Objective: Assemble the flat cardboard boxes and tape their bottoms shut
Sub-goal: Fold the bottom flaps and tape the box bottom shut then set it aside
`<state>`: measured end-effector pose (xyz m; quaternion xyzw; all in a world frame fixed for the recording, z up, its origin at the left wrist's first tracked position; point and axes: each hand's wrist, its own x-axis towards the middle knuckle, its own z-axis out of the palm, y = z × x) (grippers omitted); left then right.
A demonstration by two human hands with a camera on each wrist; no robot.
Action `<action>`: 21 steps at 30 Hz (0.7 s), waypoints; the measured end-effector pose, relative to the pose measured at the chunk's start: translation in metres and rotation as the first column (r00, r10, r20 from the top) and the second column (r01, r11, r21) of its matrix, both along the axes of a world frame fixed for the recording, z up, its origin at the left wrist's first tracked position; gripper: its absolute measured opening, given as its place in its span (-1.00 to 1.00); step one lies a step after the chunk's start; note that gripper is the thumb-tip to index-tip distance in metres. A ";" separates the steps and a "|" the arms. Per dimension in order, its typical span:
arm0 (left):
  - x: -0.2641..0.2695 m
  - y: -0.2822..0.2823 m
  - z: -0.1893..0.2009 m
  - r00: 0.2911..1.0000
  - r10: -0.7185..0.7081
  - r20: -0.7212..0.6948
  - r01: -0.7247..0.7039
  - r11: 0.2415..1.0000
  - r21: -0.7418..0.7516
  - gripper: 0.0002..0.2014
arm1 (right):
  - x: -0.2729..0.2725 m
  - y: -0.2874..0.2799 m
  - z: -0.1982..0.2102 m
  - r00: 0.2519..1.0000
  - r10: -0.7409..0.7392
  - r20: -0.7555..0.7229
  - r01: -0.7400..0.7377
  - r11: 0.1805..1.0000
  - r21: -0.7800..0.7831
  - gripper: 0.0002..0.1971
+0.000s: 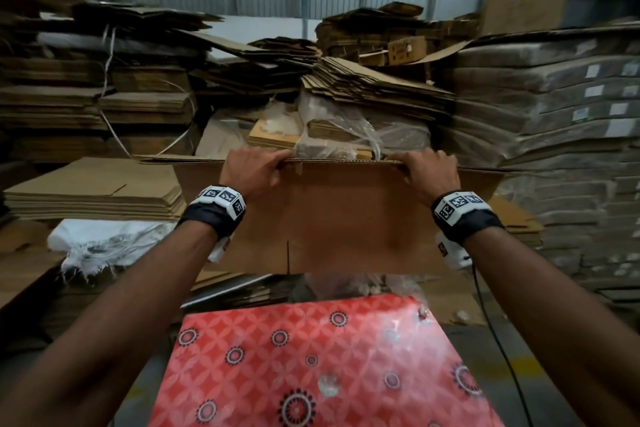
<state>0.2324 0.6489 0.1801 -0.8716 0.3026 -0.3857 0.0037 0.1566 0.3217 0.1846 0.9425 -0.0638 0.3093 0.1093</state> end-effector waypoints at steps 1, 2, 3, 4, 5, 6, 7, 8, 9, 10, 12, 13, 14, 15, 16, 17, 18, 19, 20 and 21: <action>0.010 -0.006 0.003 1.000 0.018 0.005 -0.018 1.000 0.022 -0.57 | 0.007 -0.006 0.000 1.000 0.003 0.002 -0.003 1.000 0.010 -0.65; 0.020 -0.012 0.007 1.000 0.026 0.012 -0.027 0.999 0.036 -0.55 | 0.015 -0.013 0.001 1.000 0.006 0.005 -0.006 1.000 0.016 -0.66; 0.031 -0.019 0.011 0.999 0.029 0.015 -0.030 0.999 0.044 -0.52 | 0.024 -0.020 0.002 1.000 0.010 0.009 -0.010 1.000 0.017 -0.66; 0.043 -0.028 0.015 0.999 0.032 0.015 -0.032 0.998 0.055 -0.48 | 0.033 -0.029 0.003 1.000 0.013 0.016 -0.013 1.000 0.015 -0.66; 0.055 -0.037 0.019 0.999 0.037 0.016 -0.038 0.997 0.071 -0.44 | 0.044 -0.039 0.005 1.000 0.016 0.026 -0.016 1.000 0.012 -0.66; 0.067 -0.049 0.023 0.999 0.047 0.019 -0.048 0.995 0.090 -0.42 | 0.055 -0.050 0.007 0.999 0.021 0.037 -0.022 1.000 0.013 -0.66; 0.078 -0.060 0.027 0.998 0.057 0.023 -0.059 0.993 0.100 -0.41 | 0.066 -0.060 0.011 0.999 0.030 0.046 -0.030 0.999 0.016 -0.66; 0.088 -0.071 0.032 0.997 0.076 0.024 -0.078 0.992 0.099 -0.43 | 0.079 -0.070 0.015 0.998 0.040 0.051 -0.040 0.999 0.016 -0.66; 0.100 -0.082 0.036 0.994 0.102 0.027 -0.104 0.990 0.092 -0.45 | 0.093 -0.080 0.020 0.997 0.048 0.060 -0.049 0.999 0.016 -0.65; 0.112 -0.093 0.040 0.992 0.125 0.035 -0.127 0.989 0.081 -0.47 | 0.108 -0.091 0.025 0.996 0.054 0.071 -0.055 0.998 0.016 -0.65; 0.135 -0.112 0.049 0.988 0.150 0.043 -0.152 0.988 0.040 -0.50 | 0.137 -0.111 0.036 0.995 0.063 0.083 -0.064 0.998 0.012 -0.63; 0.146 -0.121 0.051 0.987 0.152 0.047 -0.153 0.988 0.019 -0.51 | 0.152 -0.120 0.038 0.994 0.067 0.090 -0.068 0.998 0.005 -0.62; 0.157 -0.128 0.052 0.988 0.144 0.061 -0.144 0.990 0.004 -0.51 | 0.167 -0.129 0.040 0.992 0.074 0.101 -0.074 0.997 -0.003 -0.61; 0.168 -0.135 0.053 0.988 0.133 0.077 -0.133 0.991 -0.001 -0.51 | 0.180 -0.137 0.042 0.989 0.090 0.114 -0.090 0.996 -0.006 -0.59; 0.179 -0.141 0.053 0.988 0.122 0.095 -0.123 0.992 0.001 -0.50 | 0.193 -0.144 0.042 0.984 0.120 0.135 -0.121 0.993 -0.003 -0.59; 0.188 -0.146 0.053 0.987 0.112 0.118 -0.113 0.994 0.000 -0.51 | 0.206 -0.151 0.042 0.973 0.160 0.167 -0.162 0.987 0.001 -0.58; 0.198 -0.151 0.051 0.984 0.100 0.144 -0.101 0.995 -0.006 -0.51 | 0.219 -0.158 0.040 0.957 0.200 0.209 -0.205 0.979 0.002 -0.59; 0.207 -0.155 0.049 0.981 0.088 0.172 -0.087 0.996 -0.015 -0.52 | 0.231 -0.164 0.037 0.939 0.229 0.256 -0.236 0.972 -0.001 -0.60; 0.216 -0.159 0.045 0.977 0.082 0.195 -0.080 0.997 -0.019 -0.52 | 0.242 -0.169 0.032 0.922 0.246 0.300 -0.254 0.967 -0.011 -0.61; 0.225 -0.163 0.038 0.975 0.085 0.205 -0.083 0.996 -0.018 -0.52 | 0.253 -0.174 0.024 0.909 0.254 0.329 -0.262 0.965 -0.020 -0.60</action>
